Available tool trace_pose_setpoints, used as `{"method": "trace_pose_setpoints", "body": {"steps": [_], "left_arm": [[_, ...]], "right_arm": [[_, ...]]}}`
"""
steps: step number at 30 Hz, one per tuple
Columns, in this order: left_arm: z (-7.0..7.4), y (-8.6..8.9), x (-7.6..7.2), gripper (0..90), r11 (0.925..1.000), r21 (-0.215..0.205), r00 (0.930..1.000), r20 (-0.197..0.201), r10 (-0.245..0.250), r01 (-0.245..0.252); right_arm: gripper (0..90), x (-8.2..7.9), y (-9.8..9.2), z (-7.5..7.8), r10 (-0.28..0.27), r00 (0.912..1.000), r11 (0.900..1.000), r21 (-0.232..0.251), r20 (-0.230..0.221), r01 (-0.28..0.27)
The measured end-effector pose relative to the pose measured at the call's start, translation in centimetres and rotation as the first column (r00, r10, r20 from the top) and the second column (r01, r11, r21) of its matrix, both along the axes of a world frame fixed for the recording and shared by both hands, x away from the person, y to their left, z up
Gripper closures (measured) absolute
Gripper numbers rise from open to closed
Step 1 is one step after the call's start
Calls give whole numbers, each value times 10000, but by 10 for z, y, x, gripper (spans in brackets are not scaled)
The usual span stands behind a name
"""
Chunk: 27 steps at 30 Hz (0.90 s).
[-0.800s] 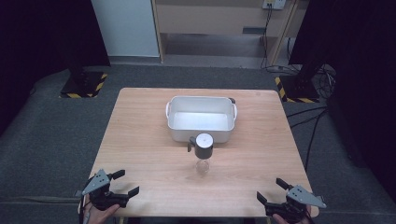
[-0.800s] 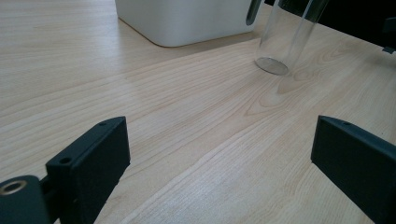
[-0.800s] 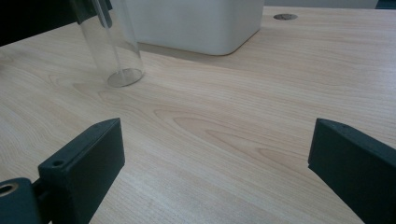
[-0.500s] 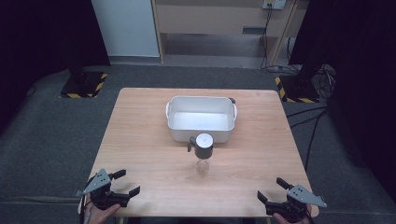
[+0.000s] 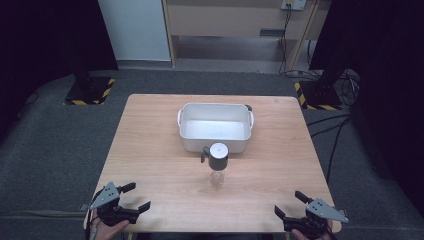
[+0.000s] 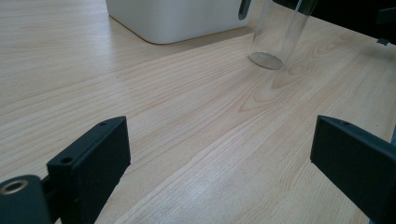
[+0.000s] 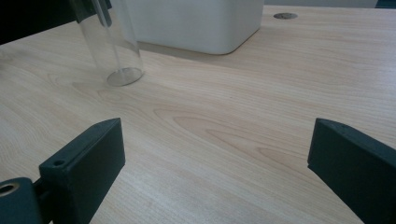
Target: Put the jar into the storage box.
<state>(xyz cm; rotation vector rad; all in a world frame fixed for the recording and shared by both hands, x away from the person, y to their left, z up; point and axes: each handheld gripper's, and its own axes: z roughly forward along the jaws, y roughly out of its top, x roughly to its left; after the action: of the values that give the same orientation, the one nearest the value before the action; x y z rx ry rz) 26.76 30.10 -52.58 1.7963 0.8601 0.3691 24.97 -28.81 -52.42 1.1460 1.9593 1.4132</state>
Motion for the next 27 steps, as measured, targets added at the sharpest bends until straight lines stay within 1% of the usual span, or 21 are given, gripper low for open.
{"method": "trace_pose_setpoints", "body": {"steps": [10, 15, 23, 27], "left_arm": [[-1, 1, 0, 36, 10000, 47, 10000, -76, 55, -55], [-1, -2, 0, 35, 9995, 318, 9999, -69, 79, -77], [0, 0, -1, 34, 9998, 152, 9999, -58, 117, -116], [1, -1, -1, 33, 9998, 170, 9999, -55, 121, -120]], "right_arm": [[38, 0, 0, 0, 0, 10000, 10000, -25, 13, 0], [38, 0, 0, 0, 3, 10000, 10000, -19, 18, -3], [37, 0, 0, 0, 20, 10000, 10000, -23, 9, -20], [37, 0, 0, 0, 15, 10000, 10000, -26, 17, -15]]}}
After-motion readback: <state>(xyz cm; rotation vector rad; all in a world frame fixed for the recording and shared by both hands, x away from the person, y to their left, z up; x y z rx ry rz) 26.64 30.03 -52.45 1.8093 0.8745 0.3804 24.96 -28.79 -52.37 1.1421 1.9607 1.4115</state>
